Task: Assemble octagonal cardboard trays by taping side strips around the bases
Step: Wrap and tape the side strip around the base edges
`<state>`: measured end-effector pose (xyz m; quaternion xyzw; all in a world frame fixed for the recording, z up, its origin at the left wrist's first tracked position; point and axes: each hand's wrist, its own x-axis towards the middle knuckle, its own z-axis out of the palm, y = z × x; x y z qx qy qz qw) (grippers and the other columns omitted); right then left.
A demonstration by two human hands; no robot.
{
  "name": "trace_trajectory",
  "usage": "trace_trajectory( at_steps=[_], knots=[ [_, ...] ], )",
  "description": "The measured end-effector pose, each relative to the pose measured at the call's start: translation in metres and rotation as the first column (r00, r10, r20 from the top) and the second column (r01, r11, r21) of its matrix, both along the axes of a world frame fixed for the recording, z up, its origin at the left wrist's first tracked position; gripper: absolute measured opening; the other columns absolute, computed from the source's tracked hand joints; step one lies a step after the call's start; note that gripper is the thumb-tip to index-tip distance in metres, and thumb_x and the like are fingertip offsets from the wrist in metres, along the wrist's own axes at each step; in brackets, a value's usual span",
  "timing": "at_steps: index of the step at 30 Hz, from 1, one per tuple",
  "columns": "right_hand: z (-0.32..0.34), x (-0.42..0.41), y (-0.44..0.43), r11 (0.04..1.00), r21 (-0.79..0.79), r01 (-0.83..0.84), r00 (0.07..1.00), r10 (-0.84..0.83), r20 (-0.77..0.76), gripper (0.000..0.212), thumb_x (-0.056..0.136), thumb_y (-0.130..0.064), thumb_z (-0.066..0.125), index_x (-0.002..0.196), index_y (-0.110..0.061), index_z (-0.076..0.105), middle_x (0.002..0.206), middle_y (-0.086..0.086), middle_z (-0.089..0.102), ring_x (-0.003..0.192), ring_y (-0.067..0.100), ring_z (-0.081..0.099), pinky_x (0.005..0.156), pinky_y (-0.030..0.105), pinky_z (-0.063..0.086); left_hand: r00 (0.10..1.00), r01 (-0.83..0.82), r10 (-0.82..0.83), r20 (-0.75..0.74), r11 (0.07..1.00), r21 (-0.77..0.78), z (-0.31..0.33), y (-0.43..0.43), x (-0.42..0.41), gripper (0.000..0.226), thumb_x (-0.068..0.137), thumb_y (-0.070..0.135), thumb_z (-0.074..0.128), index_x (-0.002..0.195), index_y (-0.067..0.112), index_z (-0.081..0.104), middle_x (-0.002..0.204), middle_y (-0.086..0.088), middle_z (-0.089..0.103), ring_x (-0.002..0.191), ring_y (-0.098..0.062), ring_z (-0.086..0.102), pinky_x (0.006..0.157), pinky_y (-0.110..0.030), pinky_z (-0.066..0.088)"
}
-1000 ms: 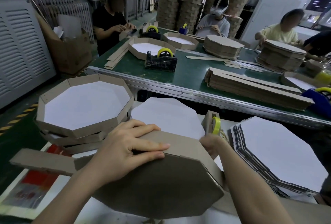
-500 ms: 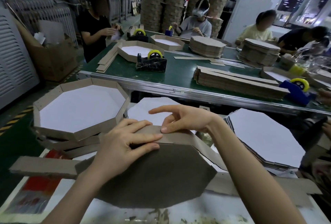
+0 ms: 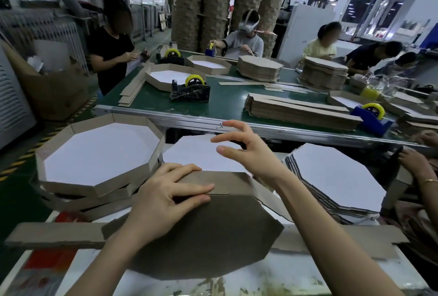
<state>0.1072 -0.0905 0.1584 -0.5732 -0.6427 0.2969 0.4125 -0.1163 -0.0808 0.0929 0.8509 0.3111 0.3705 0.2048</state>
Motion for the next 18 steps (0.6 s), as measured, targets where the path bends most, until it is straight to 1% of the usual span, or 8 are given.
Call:
trace_trajectory(
  at_steps=[2, 4, 6, 8, 10, 12, 14, 18],
  knots=[
    [0.004, -0.002, -0.001, 0.999, 0.037, 0.015, 0.999, -0.014, -0.036, 0.013, 0.091, -0.017, 0.070, 0.095, -0.027, 0.077, 0.132, -0.017, 0.051, 0.128, 0.005, 0.048, 0.110, 0.044, 0.040, 1.000, -0.009, 0.009, -0.002, 1.000, -0.007, 0.001, -0.001, -0.001, 0.024, 0.079, 0.064, 0.056, 0.101, 0.060, 0.064, 0.125, 0.027, 0.056, 0.116, -0.001, 0.046, 0.087, -0.029, 0.046],
    [0.007, -0.004, -0.001, 0.998, 0.062, 0.018, 0.999, -0.016, -0.040, 0.013, 0.091, -0.015, 0.069, 0.092, -0.025, 0.077, 0.126, -0.014, 0.058, 0.122, 0.007, 0.054, 0.107, 0.043, 0.044, 1.000, -0.010, 0.010, 0.004, 1.000, -0.001, 0.002, -0.001, -0.001, 0.027, 0.078, 0.067, 0.051, 0.101, 0.060, 0.064, 0.124, 0.027, 0.056, 0.115, -0.001, 0.046, 0.087, -0.026, 0.045],
    [0.007, -0.005, -0.001, 0.997, 0.074, 0.025, 0.999, -0.021, -0.047, 0.012, 0.092, -0.014, 0.069, 0.091, -0.024, 0.076, 0.118, -0.011, 0.065, 0.113, 0.007, 0.060, 0.100, 0.038, 0.048, 1.000, -0.010, 0.010, 0.004, 1.000, 0.000, 0.002, -0.002, 0.000, 0.029, 0.078, 0.068, 0.048, 0.101, 0.061, 0.064, 0.124, 0.026, 0.057, 0.115, -0.001, 0.046, 0.087, -0.024, 0.044],
    [0.006, -0.005, -0.003, 0.997, 0.076, 0.033, 0.998, -0.029, -0.056, 0.013, 0.092, -0.014, 0.068, 0.089, -0.025, 0.075, 0.106, -0.009, 0.071, 0.101, 0.007, 0.064, 0.089, 0.031, 0.050, 1.000, -0.013, 0.013, 0.003, 1.000, -0.001, 0.002, -0.002, 0.000, 0.031, 0.078, 0.068, 0.047, 0.102, 0.060, 0.064, 0.125, 0.024, 0.058, 0.115, -0.002, 0.046, 0.087, -0.024, 0.044],
    [0.007, -0.007, -0.006, 0.997, 0.077, 0.026, 0.998, -0.022, -0.051, 0.014, 0.093, -0.013, 0.067, 0.089, -0.025, 0.074, 0.091, -0.008, 0.074, 0.087, 0.004, 0.066, 0.076, 0.018, 0.048, 1.000, -0.010, 0.010, -0.007, 1.000, -0.004, 0.001, -0.002, -0.001, 0.032, 0.079, 0.068, 0.046, 0.104, 0.059, 0.063, 0.126, 0.023, 0.058, 0.115, -0.004, 0.047, 0.087, -0.028, 0.046],
    [0.009, -0.009, -0.010, 0.998, 0.068, 0.020, 0.998, -0.016, -0.066, 0.013, 0.093, -0.011, 0.066, 0.089, -0.022, 0.073, 0.078, -0.004, 0.073, 0.071, 0.002, 0.063, 0.063, 0.012, 0.044, 1.000, -0.003, 0.003, -0.017, 1.000, 0.008, 0.002, 0.000, -0.001, 0.033, 0.081, 0.066, 0.045, 0.107, 0.057, 0.063, 0.126, 0.022, 0.059, 0.115, -0.006, 0.047, 0.087, -0.030, 0.047],
    [0.011, -0.011, -0.012, 0.999, 0.031, 0.036, 0.997, -0.034, -0.065, 0.012, 0.094, -0.013, 0.066, 0.090, -0.021, 0.073, 0.071, 0.001, 0.068, 0.057, 0.002, 0.054, 0.054, 0.016, 0.041, 1.000, -0.002, 0.003, -0.027, 1.000, 0.024, 0.003, 0.001, 0.000, 0.034, 0.082, 0.064, 0.045, 0.109, 0.055, 0.063, 0.125, 0.021, 0.059, 0.114, -0.007, 0.048, 0.086, -0.032, 0.048],
    [0.015, -0.018, -0.018, 0.992, -0.036, 0.123, 0.992, -0.124, -0.017, 0.008, 0.094, -0.018, 0.066, 0.093, -0.021, 0.074, 0.066, -0.004, 0.068, 0.046, 0.000, 0.045, 0.045, 0.013, 0.036, 0.999, -0.006, 0.007, -0.038, 0.999, 0.032, 0.003, 0.003, 0.001, 0.035, 0.083, 0.063, 0.045, 0.111, 0.053, 0.063, 0.125, 0.017, 0.061, 0.113, -0.010, 0.049, 0.086, -0.035, 0.049]
  ],
)
